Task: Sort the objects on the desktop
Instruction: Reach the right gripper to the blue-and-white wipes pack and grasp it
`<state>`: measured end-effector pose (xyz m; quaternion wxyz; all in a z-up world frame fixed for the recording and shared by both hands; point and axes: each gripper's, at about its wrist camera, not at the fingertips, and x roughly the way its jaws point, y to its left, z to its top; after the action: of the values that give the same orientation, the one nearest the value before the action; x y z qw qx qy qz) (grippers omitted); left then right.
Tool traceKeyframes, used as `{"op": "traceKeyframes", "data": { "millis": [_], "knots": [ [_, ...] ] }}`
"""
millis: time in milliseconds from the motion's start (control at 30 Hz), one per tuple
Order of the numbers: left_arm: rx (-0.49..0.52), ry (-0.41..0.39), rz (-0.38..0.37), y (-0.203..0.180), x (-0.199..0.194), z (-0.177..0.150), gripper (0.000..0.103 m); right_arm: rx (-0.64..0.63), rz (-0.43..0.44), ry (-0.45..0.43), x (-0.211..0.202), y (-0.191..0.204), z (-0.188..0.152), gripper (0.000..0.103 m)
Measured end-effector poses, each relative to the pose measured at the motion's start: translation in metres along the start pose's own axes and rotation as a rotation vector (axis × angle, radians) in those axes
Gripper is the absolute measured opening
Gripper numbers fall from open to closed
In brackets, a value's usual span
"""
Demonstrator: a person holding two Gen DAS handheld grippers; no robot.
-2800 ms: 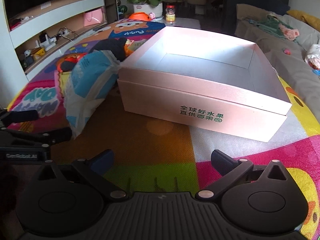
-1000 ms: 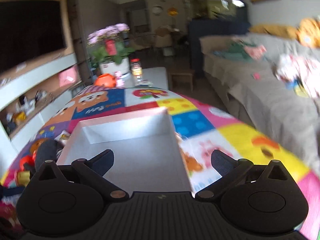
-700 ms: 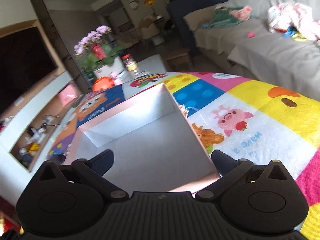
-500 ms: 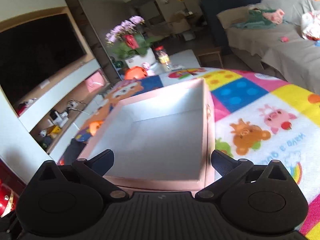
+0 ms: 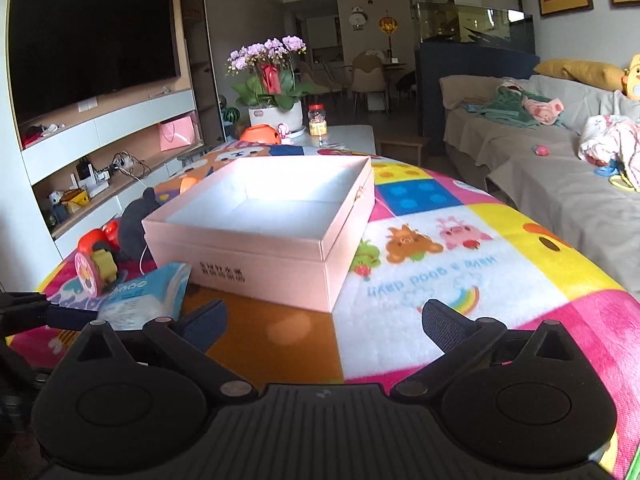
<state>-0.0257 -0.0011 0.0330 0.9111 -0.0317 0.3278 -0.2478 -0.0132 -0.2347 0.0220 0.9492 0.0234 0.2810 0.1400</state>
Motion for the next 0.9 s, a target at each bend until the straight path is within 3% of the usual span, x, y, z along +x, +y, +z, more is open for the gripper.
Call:
{"op": "traceKeyframes", "data": {
  "millis": [100,233,333,433,500,567,600,733,900],
  "knots": [
    [0.011,-0.043,0.064,-0.003,-0.017,0.001,0.103,-0.027,0.026,0.001,-0.009,0.010,-0.005,0.103],
    [0.034,-0.107,0.313,0.015,-0.037,-0.002,0.103,-0.197,0.083,-0.019,-0.019,0.051,-0.008,0.103],
    [-0.039,-0.103,0.481,0.043,-0.043,-0.001,0.103,-0.371,0.105,-0.006,-0.011,0.094,-0.016,0.103],
    [-0.090,-0.098,0.513,0.064,-0.046,0.001,0.103,-0.485,0.083,0.051,0.012,0.128,-0.024,0.103],
    [-0.085,-0.102,0.512,0.064,-0.047,0.000,0.103,-0.532,-0.024,0.036,0.024,0.133,-0.025,0.103],
    [-0.063,-0.113,0.520,0.062,-0.046,-0.001,0.103,-0.504,-0.161,-0.005,0.028,0.120,-0.022,0.103],
    [-0.056,-0.116,0.527,0.062,-0.044,-0.002,0.103,-0.467,-0.181,-0.010,0.026,0.109,-0.020,0.103],
    [-0.085,-0.115,0.540,0.064,-0.029,-0.003,0.103,-0.242,-0.051,0.048,0.003,0.064,-0.018,0.103],
    [-0.109,-0.117,0.611,0.075,0.001,0.005,0.099,-0.154,-0.014,0.115,0.001,0.048,-0.033,0.103]
  ]
}}
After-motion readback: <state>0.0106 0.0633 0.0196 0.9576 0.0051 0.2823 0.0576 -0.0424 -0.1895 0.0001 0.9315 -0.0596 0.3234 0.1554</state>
